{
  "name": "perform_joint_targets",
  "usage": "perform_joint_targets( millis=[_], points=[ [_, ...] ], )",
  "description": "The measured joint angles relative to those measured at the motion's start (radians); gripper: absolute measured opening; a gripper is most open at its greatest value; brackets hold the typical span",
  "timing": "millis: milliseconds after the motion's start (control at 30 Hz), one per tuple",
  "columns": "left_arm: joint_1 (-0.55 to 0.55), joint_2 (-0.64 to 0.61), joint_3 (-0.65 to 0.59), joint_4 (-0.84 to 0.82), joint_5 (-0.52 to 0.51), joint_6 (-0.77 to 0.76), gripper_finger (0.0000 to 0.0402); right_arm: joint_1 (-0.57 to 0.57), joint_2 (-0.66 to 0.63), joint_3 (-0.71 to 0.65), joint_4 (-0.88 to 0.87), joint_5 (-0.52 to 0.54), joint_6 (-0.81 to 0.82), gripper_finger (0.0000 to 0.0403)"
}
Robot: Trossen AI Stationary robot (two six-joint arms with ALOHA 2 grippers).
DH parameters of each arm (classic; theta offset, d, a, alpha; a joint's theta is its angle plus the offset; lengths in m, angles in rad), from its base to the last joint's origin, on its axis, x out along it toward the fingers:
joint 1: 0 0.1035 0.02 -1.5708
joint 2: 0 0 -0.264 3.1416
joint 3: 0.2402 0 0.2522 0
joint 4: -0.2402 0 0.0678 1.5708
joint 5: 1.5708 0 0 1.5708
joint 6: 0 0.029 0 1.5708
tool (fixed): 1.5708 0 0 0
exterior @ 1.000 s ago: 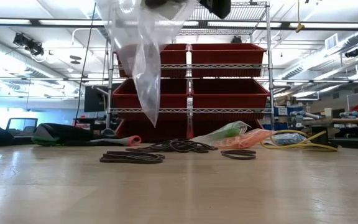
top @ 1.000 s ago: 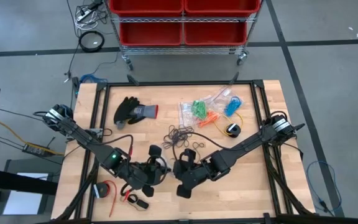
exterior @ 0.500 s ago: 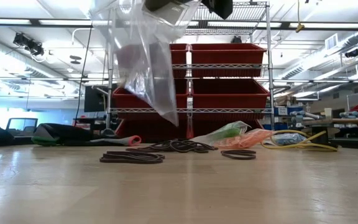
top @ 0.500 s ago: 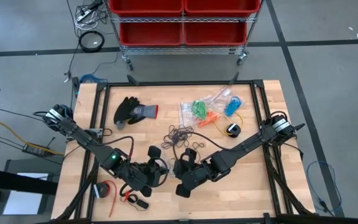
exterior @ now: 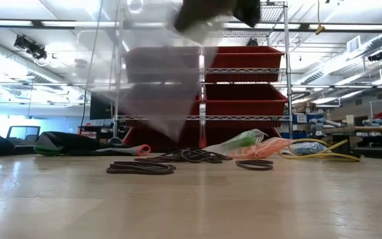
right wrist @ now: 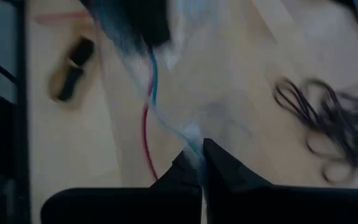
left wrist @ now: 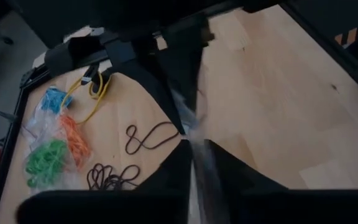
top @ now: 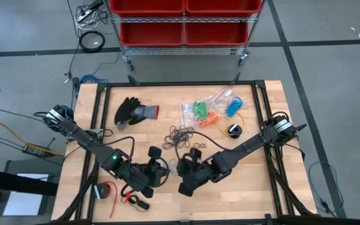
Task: Sort rubber bands
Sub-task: Open the transparent zip bag
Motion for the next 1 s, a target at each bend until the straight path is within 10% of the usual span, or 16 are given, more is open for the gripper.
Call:
perform_joint_targets(
  millis=[333, 1000],
  points=[
    [-0.048, 0.0, 0.0, 0.098, -0.032, 0.225, 0.0124, 0.0, 0.0, 0.0, -0.052, -0.007, 0.053, 0.0],
    [-0.001, 0.141, -0.001, 0.226, -0.032, 0.499, 0.0126, -0.008, 0.0, 0.0, 0.021, -0.04, 0.035, 0.0]
  ],
)
